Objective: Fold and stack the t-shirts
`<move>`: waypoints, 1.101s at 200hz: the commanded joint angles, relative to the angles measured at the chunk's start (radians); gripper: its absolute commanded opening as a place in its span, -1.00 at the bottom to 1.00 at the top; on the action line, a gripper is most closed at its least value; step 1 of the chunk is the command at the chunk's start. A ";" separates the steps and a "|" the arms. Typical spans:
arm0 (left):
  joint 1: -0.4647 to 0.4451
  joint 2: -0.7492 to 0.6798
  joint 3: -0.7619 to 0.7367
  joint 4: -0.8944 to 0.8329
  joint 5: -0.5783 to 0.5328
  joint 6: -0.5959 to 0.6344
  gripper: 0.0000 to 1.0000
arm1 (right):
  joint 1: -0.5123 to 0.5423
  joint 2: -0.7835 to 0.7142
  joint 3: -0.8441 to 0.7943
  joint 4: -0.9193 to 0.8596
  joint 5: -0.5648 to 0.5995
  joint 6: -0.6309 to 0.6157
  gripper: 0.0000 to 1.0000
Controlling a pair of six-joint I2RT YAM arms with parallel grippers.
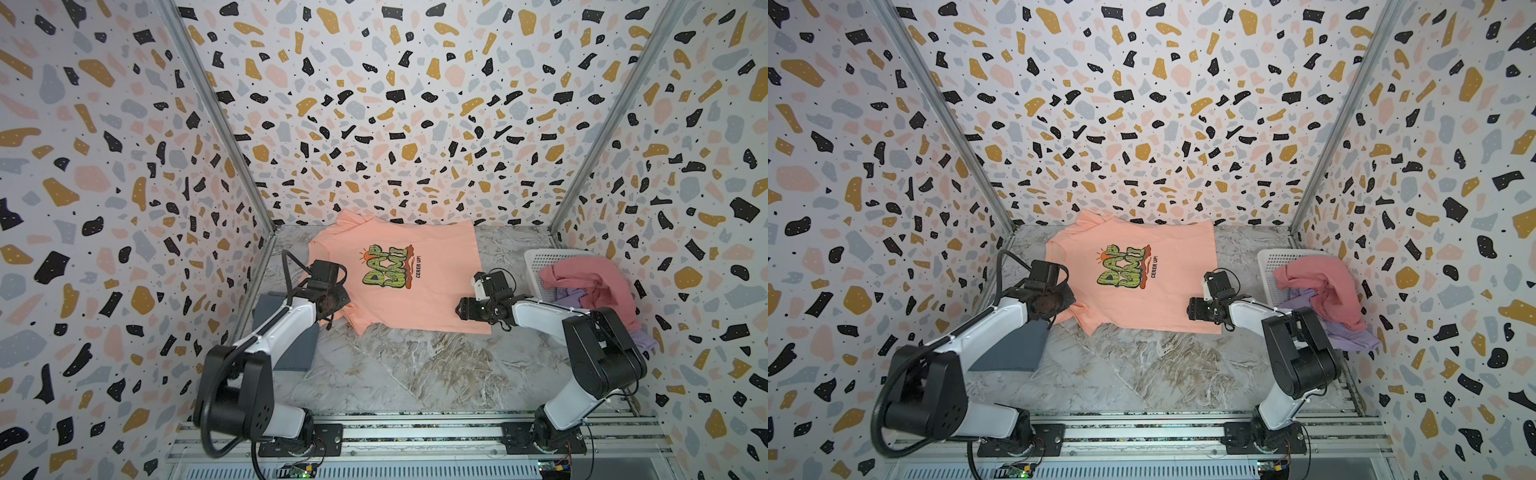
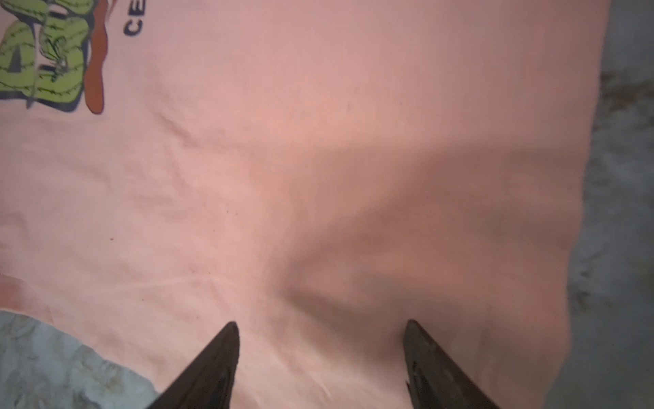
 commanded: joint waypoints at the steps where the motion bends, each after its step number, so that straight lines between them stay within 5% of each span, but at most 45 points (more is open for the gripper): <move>1: -0.050 -0.185 -0.045 -0.239 0.106 -0.045 -1.00 | -0.007 0.014 0.026 -0.054 0.015 -0.051 0.46; 19: -0.071 -0.323 -0.036 -0.321 0.210 -0.063 -0.71 | -0.021 0.020 0.033 -0.074 0.014 -0.065 0.47; 34: -0.072 -0.366 0.038 -0.349 0.261 -0.042 -0.10 | -0.034 0.023 0.048 -0.095 0.004 -0.076 0.46; 59: -0.072 -0.330 0.219 -0.378 0.121 0.039 0.26 | -0.044 0.031 0.102 -0.137 0.005 -0.095 0.47; 84: -0.070 -0.205 0.259 -0.326 0.080 0.112 0.30 | -0.043 0.025 0.153 -0.153 0.000 -0.094 0.47; 141: -0.070 0.129 0.174 0.134 0.114 0.157 0.36 | -0.041 0.078 0.191 -0.044 -0.030 -0.011 0.47; 220: -0.062 0.612 0.391 0.200 0.086 0.179 0.55 | -0.037 0.299 0.384 -0.004 -0.065 -0.005 0.47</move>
